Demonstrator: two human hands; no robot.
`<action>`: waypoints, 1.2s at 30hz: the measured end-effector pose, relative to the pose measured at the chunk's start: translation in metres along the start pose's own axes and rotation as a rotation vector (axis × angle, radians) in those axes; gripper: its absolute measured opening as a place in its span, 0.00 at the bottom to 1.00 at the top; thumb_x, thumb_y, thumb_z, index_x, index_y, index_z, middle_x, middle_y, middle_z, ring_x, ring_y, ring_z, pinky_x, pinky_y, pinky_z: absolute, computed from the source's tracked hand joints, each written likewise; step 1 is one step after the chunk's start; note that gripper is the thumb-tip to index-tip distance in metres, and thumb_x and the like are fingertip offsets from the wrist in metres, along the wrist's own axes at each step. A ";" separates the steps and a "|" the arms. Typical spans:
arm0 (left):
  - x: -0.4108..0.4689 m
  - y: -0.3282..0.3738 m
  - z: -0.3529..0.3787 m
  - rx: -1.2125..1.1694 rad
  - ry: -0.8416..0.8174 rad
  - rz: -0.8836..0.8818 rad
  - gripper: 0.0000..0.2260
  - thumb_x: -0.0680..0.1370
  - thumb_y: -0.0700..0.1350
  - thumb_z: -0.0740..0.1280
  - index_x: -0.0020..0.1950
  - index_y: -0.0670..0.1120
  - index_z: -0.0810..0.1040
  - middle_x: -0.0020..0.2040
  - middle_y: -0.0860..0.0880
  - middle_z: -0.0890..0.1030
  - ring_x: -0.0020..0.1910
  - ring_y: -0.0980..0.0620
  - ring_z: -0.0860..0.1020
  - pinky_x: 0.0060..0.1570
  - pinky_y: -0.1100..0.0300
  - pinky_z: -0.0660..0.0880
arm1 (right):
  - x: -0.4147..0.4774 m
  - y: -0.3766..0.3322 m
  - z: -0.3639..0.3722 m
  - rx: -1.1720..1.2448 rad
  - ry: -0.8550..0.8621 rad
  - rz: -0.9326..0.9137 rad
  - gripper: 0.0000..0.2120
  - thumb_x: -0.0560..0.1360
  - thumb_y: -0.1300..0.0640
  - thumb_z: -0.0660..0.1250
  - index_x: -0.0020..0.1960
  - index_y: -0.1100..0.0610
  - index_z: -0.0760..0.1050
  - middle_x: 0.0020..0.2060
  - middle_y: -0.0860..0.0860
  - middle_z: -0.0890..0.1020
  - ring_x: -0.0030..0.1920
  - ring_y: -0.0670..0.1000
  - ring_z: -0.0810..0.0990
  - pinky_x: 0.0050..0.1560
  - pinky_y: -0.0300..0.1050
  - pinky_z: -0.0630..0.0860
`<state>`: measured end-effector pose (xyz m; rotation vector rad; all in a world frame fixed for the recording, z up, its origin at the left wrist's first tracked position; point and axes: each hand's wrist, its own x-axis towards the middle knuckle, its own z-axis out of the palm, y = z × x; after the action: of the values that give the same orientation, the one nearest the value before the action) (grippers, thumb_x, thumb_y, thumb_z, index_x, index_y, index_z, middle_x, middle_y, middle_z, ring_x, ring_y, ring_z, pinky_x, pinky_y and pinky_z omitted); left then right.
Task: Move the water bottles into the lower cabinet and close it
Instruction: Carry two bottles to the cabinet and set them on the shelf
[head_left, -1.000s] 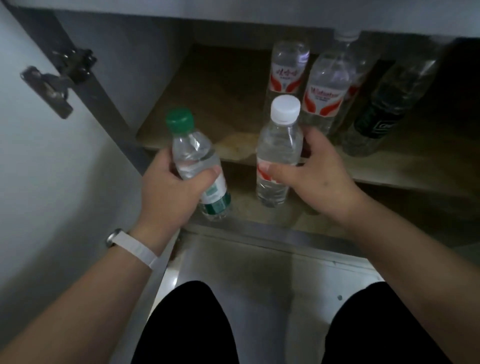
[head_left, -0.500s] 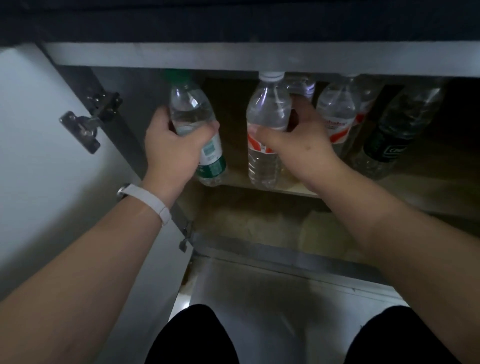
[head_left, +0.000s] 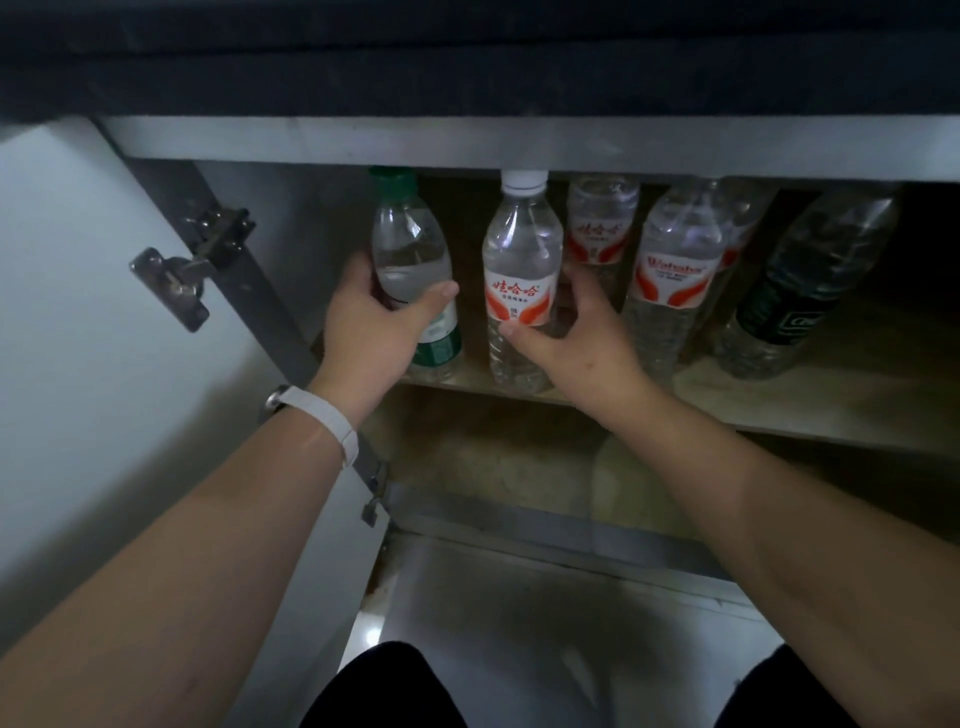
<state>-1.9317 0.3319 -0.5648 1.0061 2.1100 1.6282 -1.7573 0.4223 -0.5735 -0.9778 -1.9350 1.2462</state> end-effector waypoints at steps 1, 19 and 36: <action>-0.001 -0.006 0.000 0.006 -0.007 0.005 0.24 0.71 0.52 0.78 0.64 0.55 0.74 0.58 0.59 0.82 0.58 0.59 0.80 0.59 0.55 0.79 | -0.002 0.004 0.001 -0.028 -0.002 0.004 0.34 0.71 0.49 0.76 0.72 0.44 0.64 0.58 0.34 0.73 0.54 0.32 0.70 0.50 0.26 0.66; 0.019 -0.062 0.022 0.160 0.098 0.061 0.29 0.71 0.48 0.78 0.70 0.51 0.71 0.66 0.52 0.79 0.64 0.53 0.78 0.64 0.49 0.76 | 0.039 0.023 0.039 -0.120 0.068 0.048 0.29 0.73 0.51 0.74 0.71 0.46 0.67 0.64 0.44 0.76 0.64 0.45 0.73 0.56 0.40 0.68; 0.049 -0.062 0.018 0.195 0.079 0.002 0.30 0.73 0.47 0.77 0.71 0.49 0.69 0.68 0.51 0.77 0.67 0.51 0.76 0.65 0.55 0.73 | 0.092 0.029 0.068 -0.067 0.068 0.032 0.32 0.72 0.52 0.75 0.72 0.50 0.66 0.65 0.47 0.76 0.67 0.50 0.74 0.56 0.43 0.69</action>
<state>-1.9769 0.3713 -0.6190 1.0159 2.3586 1.5087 -1.8539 0.4764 -0.6139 -1.0751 -1.9265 1.1572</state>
